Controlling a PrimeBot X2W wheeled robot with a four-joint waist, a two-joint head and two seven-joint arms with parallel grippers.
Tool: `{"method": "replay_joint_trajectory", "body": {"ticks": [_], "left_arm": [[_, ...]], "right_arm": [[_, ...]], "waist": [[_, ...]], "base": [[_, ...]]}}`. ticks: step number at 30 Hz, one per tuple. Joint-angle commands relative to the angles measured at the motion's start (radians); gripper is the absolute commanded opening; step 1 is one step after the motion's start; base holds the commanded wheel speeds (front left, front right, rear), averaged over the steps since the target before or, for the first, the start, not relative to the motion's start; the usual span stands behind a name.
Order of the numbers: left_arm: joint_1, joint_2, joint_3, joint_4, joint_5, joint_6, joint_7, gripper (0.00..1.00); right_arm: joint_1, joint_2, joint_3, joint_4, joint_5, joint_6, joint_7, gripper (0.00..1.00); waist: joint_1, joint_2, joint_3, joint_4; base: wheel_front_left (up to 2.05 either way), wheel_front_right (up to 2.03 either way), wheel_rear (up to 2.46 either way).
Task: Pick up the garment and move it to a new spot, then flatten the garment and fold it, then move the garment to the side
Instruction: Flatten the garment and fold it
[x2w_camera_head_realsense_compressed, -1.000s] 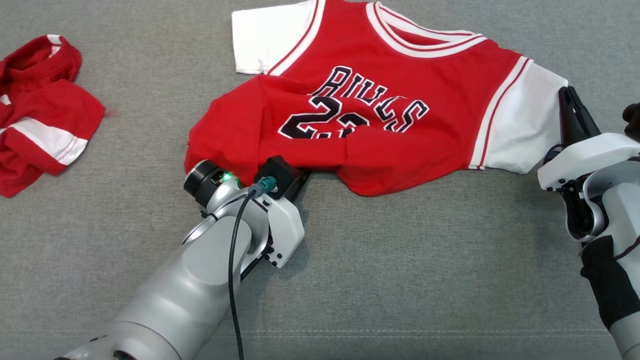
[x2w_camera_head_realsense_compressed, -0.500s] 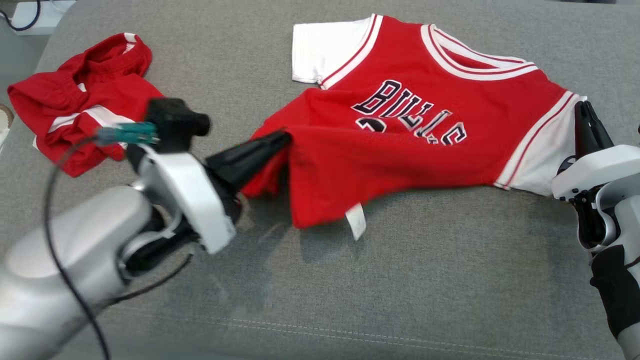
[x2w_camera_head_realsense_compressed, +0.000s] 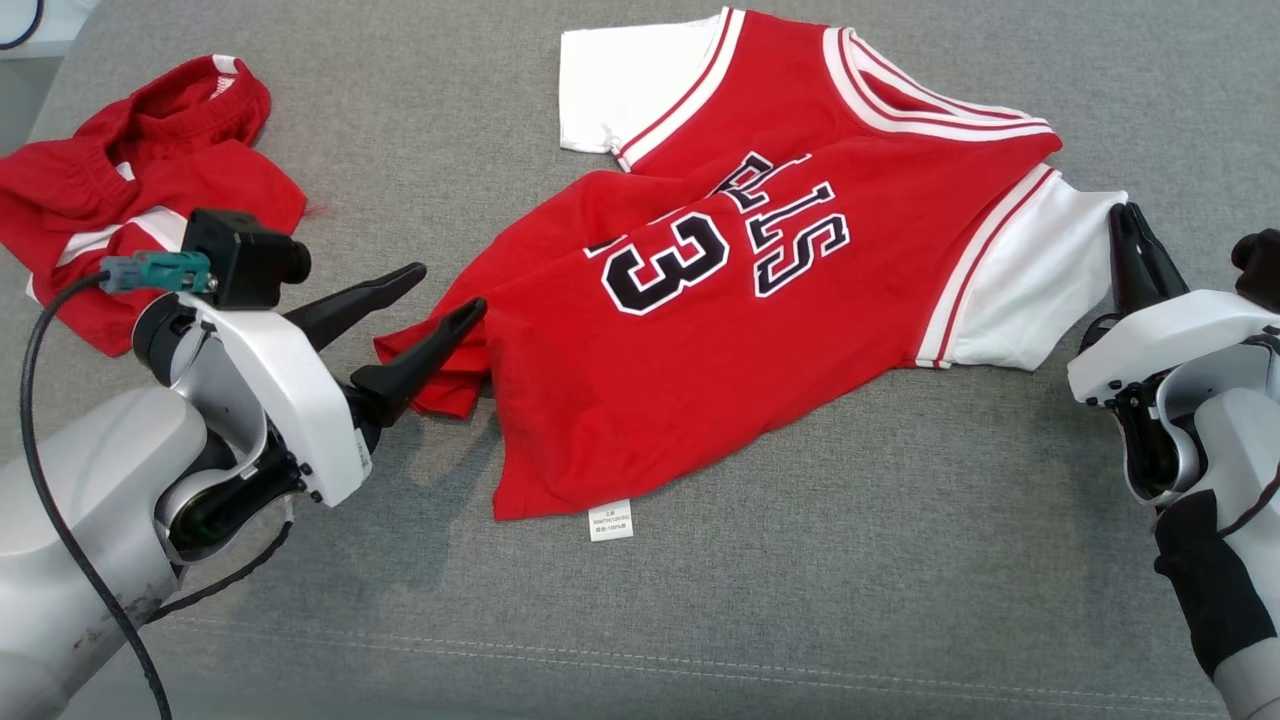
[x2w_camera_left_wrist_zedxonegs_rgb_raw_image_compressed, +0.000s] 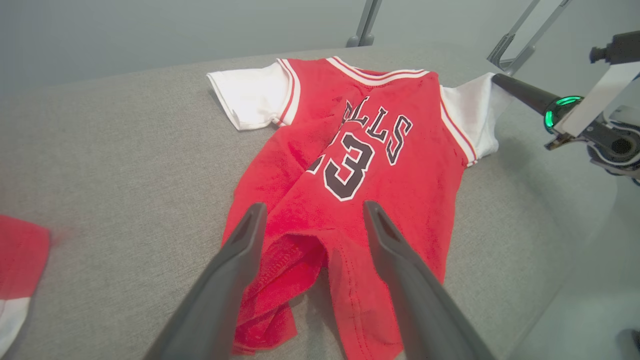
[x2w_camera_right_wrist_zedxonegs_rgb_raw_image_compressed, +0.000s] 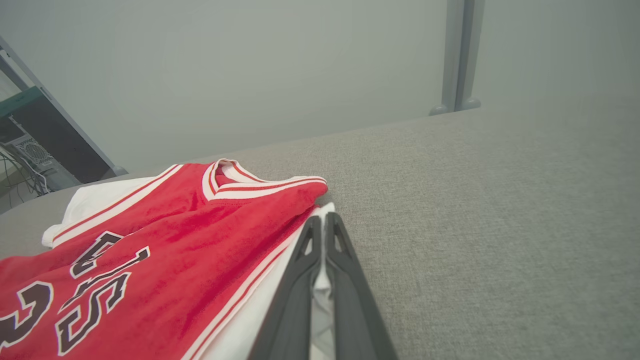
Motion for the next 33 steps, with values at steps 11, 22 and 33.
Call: {"method": "replay_joint_trajectory", "body": {"ticks": [11,22,33], "left_arm": [[-0.011,-0.025,-0.012,0.163,0.118,0.000,-0.206,1.00],[0.155,-0.132,-0.016,0.111,0.246,0.000,-0.245,1.00],[0.306,-0.234,0.036,0.163,0.355,0.000,-0.245,1.00]], "right_arm": [[-0.007,-0.009,0.038,-0.028,0.028,0.004,-0.013,0.00],[0.014,-0.004,0.041,-0.020,0.035,0.004,-0.013,0.00],[0.031,-0.007,0.048,-0.002,0.052,0.004,-0.013,0.00]], "waist": [[0.0000,0.0000,-0.007,0.004],[0.0000,0.0000,-0.046,0.040],[0.0000,0.0000,-0.087,0.038]], "base": [[0.00,0.00,0.00],[0.00,0.00,0.00],[0.00,0.00,0.00]]}}
